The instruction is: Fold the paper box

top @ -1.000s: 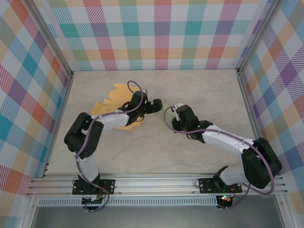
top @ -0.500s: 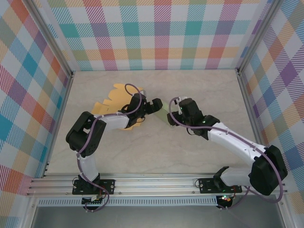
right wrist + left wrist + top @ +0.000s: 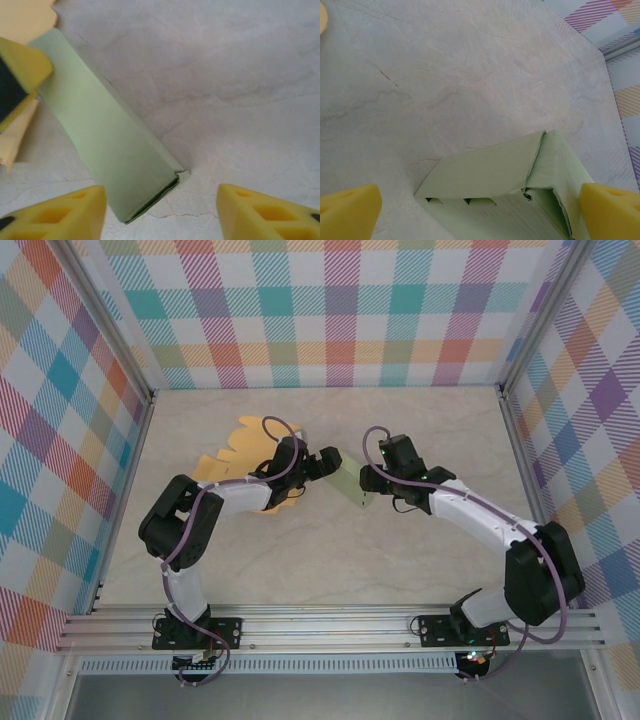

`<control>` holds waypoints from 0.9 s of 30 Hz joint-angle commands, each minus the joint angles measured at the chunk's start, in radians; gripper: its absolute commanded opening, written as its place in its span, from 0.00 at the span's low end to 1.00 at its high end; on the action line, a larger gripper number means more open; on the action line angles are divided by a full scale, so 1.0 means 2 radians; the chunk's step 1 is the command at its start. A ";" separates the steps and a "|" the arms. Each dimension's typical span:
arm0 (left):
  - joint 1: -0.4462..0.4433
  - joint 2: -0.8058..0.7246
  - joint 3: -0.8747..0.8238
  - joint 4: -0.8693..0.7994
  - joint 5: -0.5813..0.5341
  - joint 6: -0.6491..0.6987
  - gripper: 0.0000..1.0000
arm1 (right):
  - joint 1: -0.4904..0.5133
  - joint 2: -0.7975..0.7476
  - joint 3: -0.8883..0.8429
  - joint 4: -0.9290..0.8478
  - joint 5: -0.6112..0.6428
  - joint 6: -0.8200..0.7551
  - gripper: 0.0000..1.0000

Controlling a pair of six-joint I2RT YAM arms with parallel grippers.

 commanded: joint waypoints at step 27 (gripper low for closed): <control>0.042 -0.032 0.003 -0.031 -0.001 -0.012 1.00 | -0.017 0.051 -0.034 0.021 -0.007 0.026 0.31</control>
